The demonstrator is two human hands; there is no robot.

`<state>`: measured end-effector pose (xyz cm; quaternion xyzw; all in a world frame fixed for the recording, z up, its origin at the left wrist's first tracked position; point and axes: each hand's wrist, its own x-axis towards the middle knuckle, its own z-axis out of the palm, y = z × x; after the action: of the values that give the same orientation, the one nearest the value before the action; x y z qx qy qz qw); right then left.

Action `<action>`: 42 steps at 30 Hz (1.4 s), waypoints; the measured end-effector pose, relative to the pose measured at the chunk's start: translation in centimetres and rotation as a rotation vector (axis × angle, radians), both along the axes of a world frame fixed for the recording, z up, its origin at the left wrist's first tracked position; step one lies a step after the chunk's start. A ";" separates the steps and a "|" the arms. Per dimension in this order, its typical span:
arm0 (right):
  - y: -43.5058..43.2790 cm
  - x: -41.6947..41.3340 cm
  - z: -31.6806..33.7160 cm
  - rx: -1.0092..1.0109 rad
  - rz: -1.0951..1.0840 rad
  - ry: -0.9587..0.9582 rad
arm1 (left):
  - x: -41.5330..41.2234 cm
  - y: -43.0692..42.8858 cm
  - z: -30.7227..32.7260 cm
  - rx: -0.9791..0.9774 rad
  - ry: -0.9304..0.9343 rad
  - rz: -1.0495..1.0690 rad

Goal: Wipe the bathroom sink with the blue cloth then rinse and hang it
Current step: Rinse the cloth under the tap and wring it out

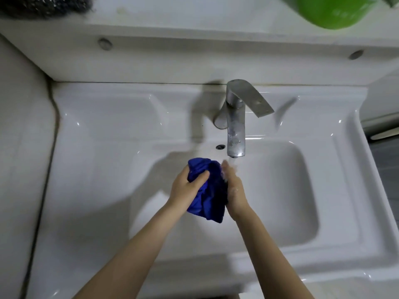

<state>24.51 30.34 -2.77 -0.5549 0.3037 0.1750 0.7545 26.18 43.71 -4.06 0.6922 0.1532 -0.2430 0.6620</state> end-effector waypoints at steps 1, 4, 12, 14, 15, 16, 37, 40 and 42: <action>-0.2 -0.3 0.1 -0.075 0.054 -0.025 | -0.1 -0.1 0.2 0.010 -0.017 -0.007; -0.8 -0.8 0.6 -0.260 0.117 -0.080 | 0.0 0.1 1.1 -0.067 0.009 -0.024; -3.6 -0.5 -0.1 -0.533 0.272 -0.260 | 0.6 -0.1 0.1 -0.276 0.178 0.035; -4.2 -0.6 -0.7 -0.475 0.274 -0.288 | 0.6 -0.1 -0.8 -0.327 0.196 -0.004; -4.4 -0.8 -1.0 -0.456 0.279 -0.305 | 0.6 0.1 -1.1 -0.369 0.208 -0.024; -4.7 -1.0 -1.3 -0.438 0.277 -0.328 | 0.7 0.3 -1.4 -0.422 0.231 -0.032; -7.7 -0.3 -4.1 0.021 0.382 -0.015 | -0.2 -2.5 -1.0 -0.053 -0.146 0.224; -6.5 -0.8 -4.0 0.237 0.251 0.100 | -0.3 -3.2 -1.5 -0.153 0.055 0.329; -6.1 -0.7 -4.0 0.236 0.144 0.072 | -0.4 -3.5 -2.4 -0.117 0.091 0.356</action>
<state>23.80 24.25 -6.79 -0.4759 0.2671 0.2832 0.7887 25.78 40.21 -6.45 0.6028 0.2887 -0.1614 0.7261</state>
